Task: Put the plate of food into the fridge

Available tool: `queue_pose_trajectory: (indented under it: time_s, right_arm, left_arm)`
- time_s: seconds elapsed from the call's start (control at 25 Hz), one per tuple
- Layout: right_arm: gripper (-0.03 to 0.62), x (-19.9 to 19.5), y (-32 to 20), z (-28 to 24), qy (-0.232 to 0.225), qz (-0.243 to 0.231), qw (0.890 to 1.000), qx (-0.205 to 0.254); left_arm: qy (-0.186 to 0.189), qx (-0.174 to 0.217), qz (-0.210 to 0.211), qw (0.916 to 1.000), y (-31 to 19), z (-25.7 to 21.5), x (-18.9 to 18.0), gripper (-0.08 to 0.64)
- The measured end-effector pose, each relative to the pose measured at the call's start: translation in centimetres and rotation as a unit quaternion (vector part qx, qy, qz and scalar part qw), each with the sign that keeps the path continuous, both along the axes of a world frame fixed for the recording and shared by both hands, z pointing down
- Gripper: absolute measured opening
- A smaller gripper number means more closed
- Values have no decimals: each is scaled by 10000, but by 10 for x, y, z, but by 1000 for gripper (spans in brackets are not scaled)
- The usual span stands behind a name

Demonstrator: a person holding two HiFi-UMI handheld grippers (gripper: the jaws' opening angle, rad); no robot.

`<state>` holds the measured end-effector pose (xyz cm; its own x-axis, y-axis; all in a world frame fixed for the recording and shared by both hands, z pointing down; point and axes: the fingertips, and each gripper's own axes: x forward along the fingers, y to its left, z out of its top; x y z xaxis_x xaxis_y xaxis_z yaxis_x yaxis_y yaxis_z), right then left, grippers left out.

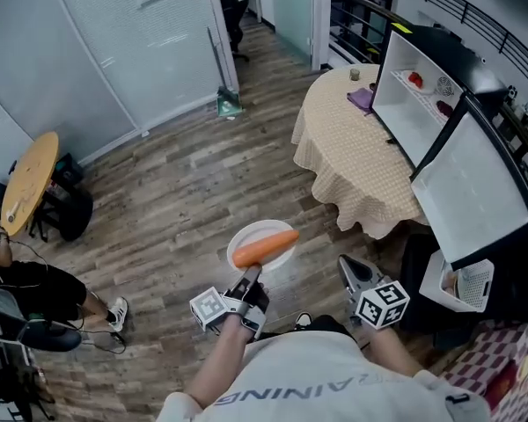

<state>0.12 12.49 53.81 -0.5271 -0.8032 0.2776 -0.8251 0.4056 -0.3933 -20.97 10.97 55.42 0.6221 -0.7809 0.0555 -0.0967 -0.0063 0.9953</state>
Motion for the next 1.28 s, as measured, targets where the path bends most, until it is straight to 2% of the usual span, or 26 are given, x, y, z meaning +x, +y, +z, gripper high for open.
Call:
queue_pose_trajectory:
  time_s: [0.2,0.48,0.64,0.84,1.0,1.28]
  right_arm:
    - [21,28,-26,5,-21,80,9999,-75]
    - [21,45,-42,18,-31,318,9992,-243]
    - [21,53,-64,22,-13,586,9979,-270]
    - [21,49,-108,12,35,859,9962,-145]
    - [21,40,-141,12,129,1038,9943,-223]
    - [21,10,-202,3,205,1326,9907,-239]
  left_arm:
    - [-103,-36,117,9999,-29,5,25,31]
    - [138,-204,259,9994,-62,14,46,31]
    - [157,-313,487,9982,-91,22,55,31]
    - [243,-221,826,9960,-144,20,63,31]
    - [168,-119,1142,9932,-185,15,61,31]
    - [241,-212,1619,9863,-247,16,49,31]
